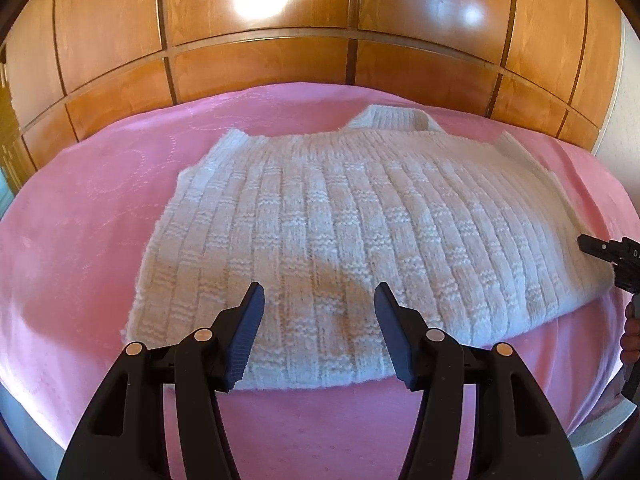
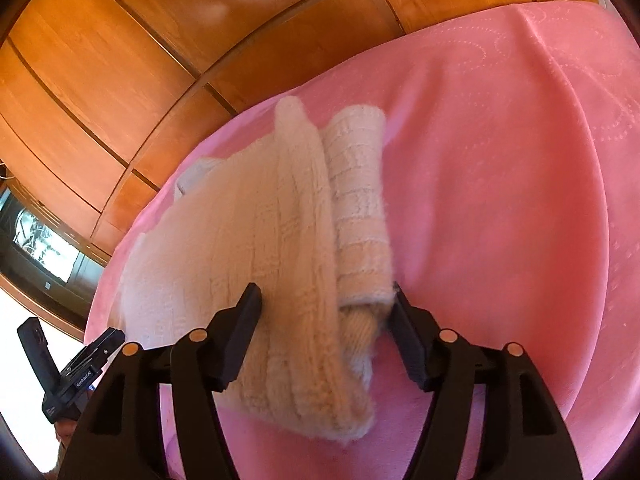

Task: Fold small clothes
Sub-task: 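Grasp the folded sleeve with the right gripper and lift it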

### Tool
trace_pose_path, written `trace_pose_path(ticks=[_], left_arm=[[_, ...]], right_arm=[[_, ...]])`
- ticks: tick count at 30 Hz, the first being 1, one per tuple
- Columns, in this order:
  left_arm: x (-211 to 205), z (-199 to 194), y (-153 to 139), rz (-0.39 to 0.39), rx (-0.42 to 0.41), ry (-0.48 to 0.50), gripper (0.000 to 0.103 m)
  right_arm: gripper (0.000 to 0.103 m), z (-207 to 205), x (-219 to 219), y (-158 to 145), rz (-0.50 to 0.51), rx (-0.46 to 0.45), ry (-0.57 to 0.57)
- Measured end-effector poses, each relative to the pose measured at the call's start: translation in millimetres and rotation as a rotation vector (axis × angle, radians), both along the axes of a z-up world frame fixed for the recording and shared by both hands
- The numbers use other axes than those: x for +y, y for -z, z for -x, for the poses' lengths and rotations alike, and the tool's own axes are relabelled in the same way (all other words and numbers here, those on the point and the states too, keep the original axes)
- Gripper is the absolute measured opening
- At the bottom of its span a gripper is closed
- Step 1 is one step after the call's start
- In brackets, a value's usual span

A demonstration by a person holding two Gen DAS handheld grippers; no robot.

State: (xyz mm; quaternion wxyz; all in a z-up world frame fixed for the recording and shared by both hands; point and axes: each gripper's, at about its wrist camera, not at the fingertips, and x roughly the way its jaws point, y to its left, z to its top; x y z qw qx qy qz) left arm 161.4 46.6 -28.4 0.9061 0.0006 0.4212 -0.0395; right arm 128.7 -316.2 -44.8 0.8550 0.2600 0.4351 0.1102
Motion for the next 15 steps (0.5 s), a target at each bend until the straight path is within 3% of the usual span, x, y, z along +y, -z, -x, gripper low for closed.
trace_pose_path(ticks=[2,4,15], left_arm=[[-0.5,1.4,-1.0,0.004,-0.002,0.003,0.056],[-0.3,2.0,-1.2,0.003,-0.003,0.004,0.056],[4.0,4.5,-7.7,0.030,-0.025,-0.005,0.056]], right_arm=[[0.042,2.7,-1.9,-0.6,-0.001,0.010,-0.004],[0.038,4.1,0.7,-1.1,0.006,0.013,-0.021],[0.047,-0.2,0.6,6.3,-0.025,0.008,-0.017]])
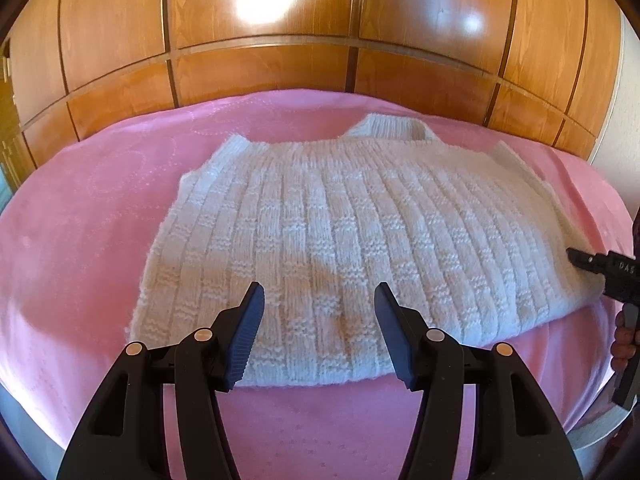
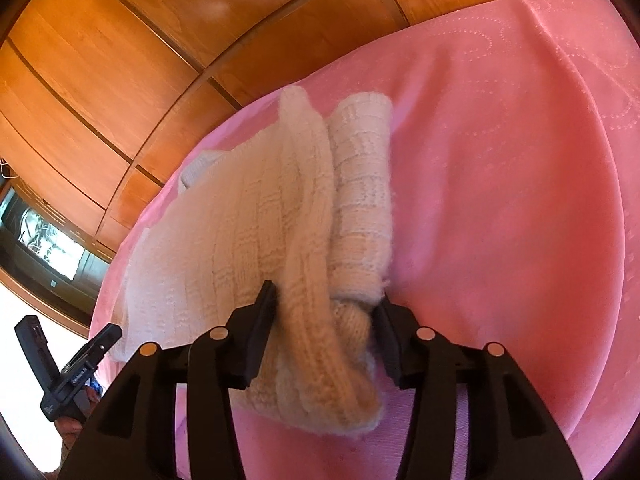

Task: Fold small clothes
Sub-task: 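Grasp the folded sleeve with the right gripper and lift it, then lift the sweater side with the right gripper and fold it over the body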

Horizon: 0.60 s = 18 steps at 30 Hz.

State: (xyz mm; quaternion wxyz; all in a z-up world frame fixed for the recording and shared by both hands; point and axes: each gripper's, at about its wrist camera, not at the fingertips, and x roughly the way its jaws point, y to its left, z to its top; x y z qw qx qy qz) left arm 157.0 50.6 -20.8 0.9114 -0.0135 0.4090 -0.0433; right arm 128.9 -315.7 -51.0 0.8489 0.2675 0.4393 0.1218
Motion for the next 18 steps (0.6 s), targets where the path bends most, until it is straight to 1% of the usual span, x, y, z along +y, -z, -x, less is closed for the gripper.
trace_pose_path(ticks=[4,6,7,8,9,10,11,14,16,18], left_arm=[[-4.2,-1.3,-4.8,0.012,-0.018,0.012,0.056],[-6.5,-2.8,-4.9,0.014,-0.020,0.022,0.056],[-7.5,-4.2,-4.0,0.020,-0.015,0.029,0.056],[-7.5,-6.4,-2.8,0.033,-0.004,0.037,0.056],[-7.0,-8.3,-1.7,0.050,0.005,0.044,0.056],[-4.7,-11.3,-0.5,0.094,0.020,0.052,0.052],[-3.2,-13.7,0.5,0.124,0.030,0.057,0.043],[1.6,-22.2,6.7,0.247,0.084,0.088,0.035],[1.7,-28.2,12.4,0.286,0.109,0.108,0.034],[-1.1,-33.3,18.3,0.284,0.128,0.122,0.034]], right_arm=[[0.051,0.1,6.1,-2.4,0.035,-0.001,-0.010],[0.050,-1.9,8.3,-4.2,0.050,0.013,-0.010],[0.046,-3.1,8.2,-4.6,0.054,0.021,-0.006],[0.038,-3.9,7.7,-5.6,0.054,0.027,-0.007],[0.034,-4.4,7.8,-7.0,0.046,0.032,-0.014],[0.031,-4.4,8.4,-9.6,0.051,0.034,-0.016],[0.029,-2.5,9.1,-13.3,0.060,0.031,-0.021],[0.026,-1.7,15.4,-26.3,0.064,0.015,-0.033],[0.025,-0.9,18.3,-36.1,0.038,0.000,-0.043],[0.024,-1.9,23.5,-46.7,-0.003,-0.017,-0.058]])
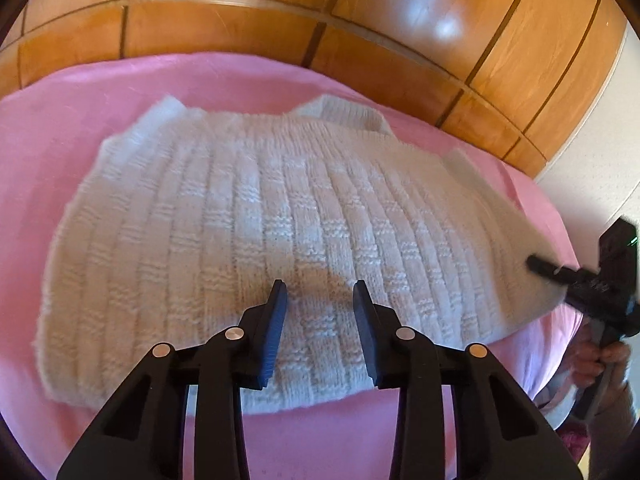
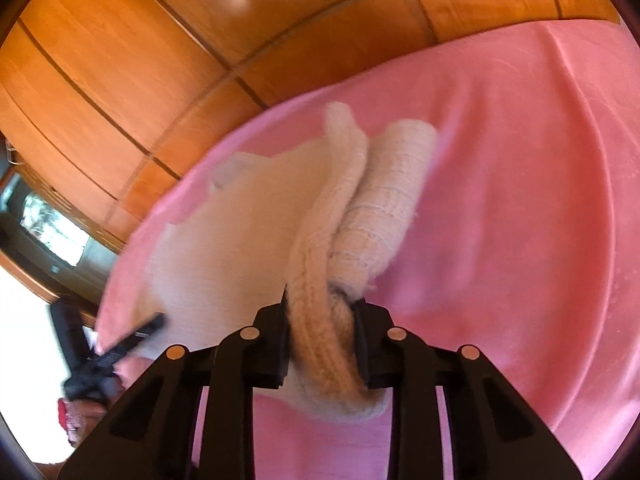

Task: Fold small clothes
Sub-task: 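Lift the sweater side with the right gripper and fold it over the body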

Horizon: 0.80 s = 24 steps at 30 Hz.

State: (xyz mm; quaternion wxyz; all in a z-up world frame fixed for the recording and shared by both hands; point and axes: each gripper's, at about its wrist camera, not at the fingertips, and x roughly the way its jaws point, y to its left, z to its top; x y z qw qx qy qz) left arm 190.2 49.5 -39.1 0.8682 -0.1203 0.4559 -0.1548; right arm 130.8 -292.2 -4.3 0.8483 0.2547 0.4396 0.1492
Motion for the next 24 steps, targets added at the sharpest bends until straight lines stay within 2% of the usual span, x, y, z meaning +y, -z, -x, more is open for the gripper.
trace_pose_path(ticks=[3,6,9,10,11,13,14,16,19,20,21,24], left_arm=[[-1.4,-7.6,7.0,0.014,0.018,0.006,0.034],[4.2,-13.0,2.7,0.063,0.033,0.009,0.034],[29.3,-15.0,-6.9,0.220,0.053,-0.016,0.035],[42.3,-13.9,-11.3,0.265,0.049,-0.033,0.038],[52.7,-12.6,-15.2,0.288,0.040,-0.048,0.044],[77.7,-8.1,-24.1,0.321,0.011,-0.083,0.046],[92.3,-5.5,-27.5,0.340,-0.001,-0.099,0.046],[114.2,-2.5,-30.2,0.371,-0.010,-0.129,0.056],[151.8,6.2,-30.2,0.443,-0.025,-0.193,0.058],[164.9,10.2,-30.5,0.450,-0.039,-0.231,0.065],[173.3,12.9,-30.7,0.450,-0.051,-0.259,0.069],[192.9,14.4,-24.3,0.515,-0.026,-0.295,0.070]], right_arm=[[0.023,-4.2,17.5,-19.9,-0.096,-0.036,-0.043],[0.021,-12.9,42.4,-38.3,-0.175,-0.072,-0.093],[0.021,-24.8,78.1,-59.3,-0.224,-0.115,-0.164],[0.021,-27.8,88.9,-64.3,-0.235,-0.126,-0.185],[0.020,-31.7,102.2,-70.2,-0.250,-0.138,-0.211],[0.020,-38.7,133.2,-79.4,-0.256,-0.161,-0.271],[0.020,-43.2,151.7,-80.1,-0.260,-0.159,-0.299],[0.020,-50.6,182.9,-75.1,-0.273,-0.143,-0.344],[0.020,-56.2,233.3,-57.8,-0.265,-0.099,-0.420],[0.020,-57.3,250.5,-50.0,-0.248,-0.084,-0.444],[0.020,-58.6,266.5,-40.8,-0.229,-0.062,-0.461],[0.020,-56.4,303.2,-19.8,-0.099,-0.050,-0.500]])
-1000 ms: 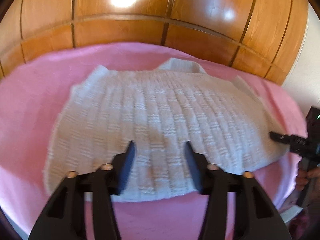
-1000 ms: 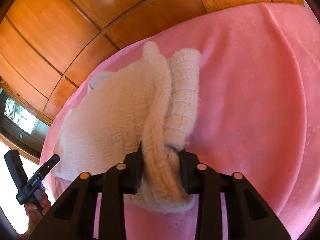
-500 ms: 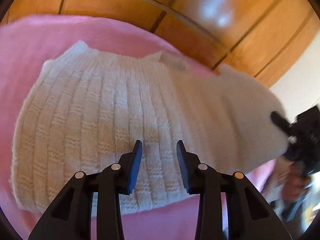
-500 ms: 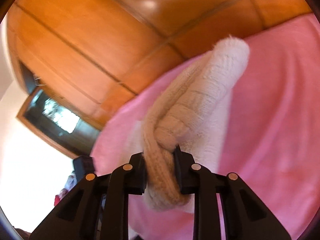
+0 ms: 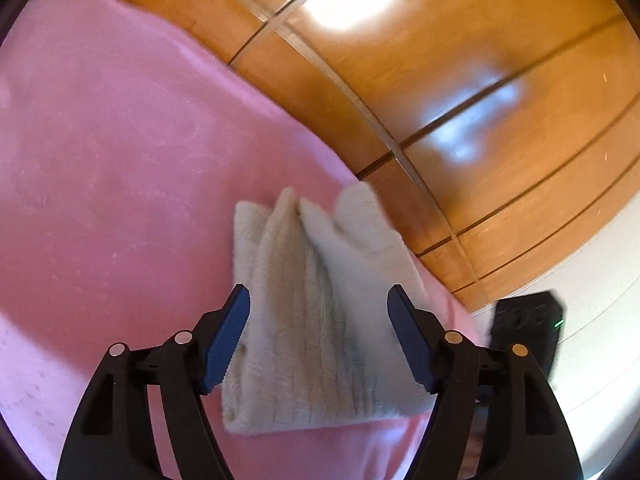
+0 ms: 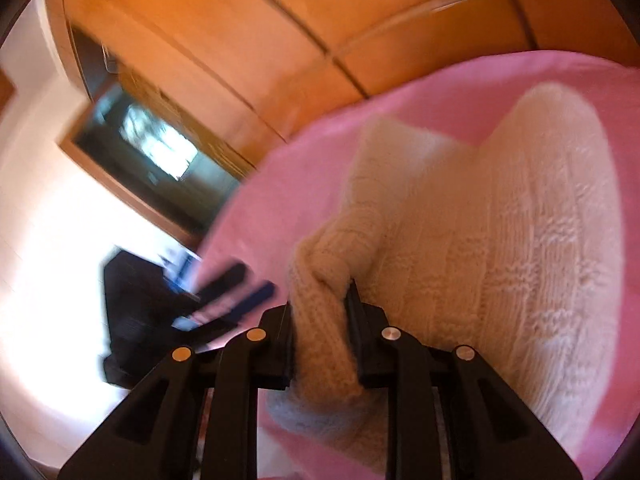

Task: Fold small clothes
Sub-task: 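Lift the sweater side with the right gripper and fold it over the body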

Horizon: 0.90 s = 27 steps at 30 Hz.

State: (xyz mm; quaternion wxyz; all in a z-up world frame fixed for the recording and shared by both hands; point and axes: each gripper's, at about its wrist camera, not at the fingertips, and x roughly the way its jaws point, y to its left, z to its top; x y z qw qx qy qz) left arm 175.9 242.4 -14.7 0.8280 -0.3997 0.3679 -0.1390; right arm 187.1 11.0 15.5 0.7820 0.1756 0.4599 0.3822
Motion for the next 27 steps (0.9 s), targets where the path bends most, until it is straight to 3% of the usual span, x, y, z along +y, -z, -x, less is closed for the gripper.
trace_pose_path(ticks=[1,3,5,8,11,14,19,21,22,23,26,27], left_arm=[[3.9,0.1,3.4,0.030,0.012,-0.008,0.070],[9.0,-0.3,10.7,0.106,0.029,0.003,0.070],[8.6,-2.5,14.5,0.152,0.035,0.028,0.070],[-2.0,-4.8,12.8,0.165,0.034,0.063,0.070],[-12.1,-13.2,7.7,0.135,0.041,0.089,0.070],[-27.2,-23.2,8.0,0.102,0.056,0.134,0.070],[-54.9,-41.7,23.6,0.012,0.129,0.202,0.070],[-65.9,-51.0,27.6,-0.022,0.133,0.215,0.051],[-69.7,-52.1,30.2,-0.044,0.133,0.229,0.031],[-72.7,-52.8,27.9,-0.070,0.124,0.232,0.017],[-70.2,-42.6,8.8,-0.115,0.039,0.196,0.013],[-66.0,-37.7,2.6,-0.118,0.016,0.186,0.013]], right_arm=[[0.023,-0.6,7.5,4.4,0.031,-0.008,-0.005],[0.036,7.3,16.5,9.7,0.068,-0.048,-0.040],[0.073,19.4,16.4,6.2,0.050,-0.081,-0.087],[0.090,47.4,2.2,-4.1,0.052,-0.153,-0.111],[0.100,76.1,-29.6,-15.8,0.057,-0.213,-0.083],[0.100,94.5,-67.2,-16.7,0.112,-0.244,-0.003],[0.100,102.5,-115.7,-2.1,0.128,-0.199,0.154],[0.096,102.6,-132.4,3.2,0.116,-0.179,0.209],[0.086,104.2,-138.0,-0.4,0.110,-0.177,0.221],[0.073,103.2,-139.8,-1.9,0.110,-0.177,0.229],[0.052,93.8,-132.9,-13.8,0.130,-0.210,0.238],[0.050,90.7,-126.8,-16.0,0.127,-0.222,0.226]])
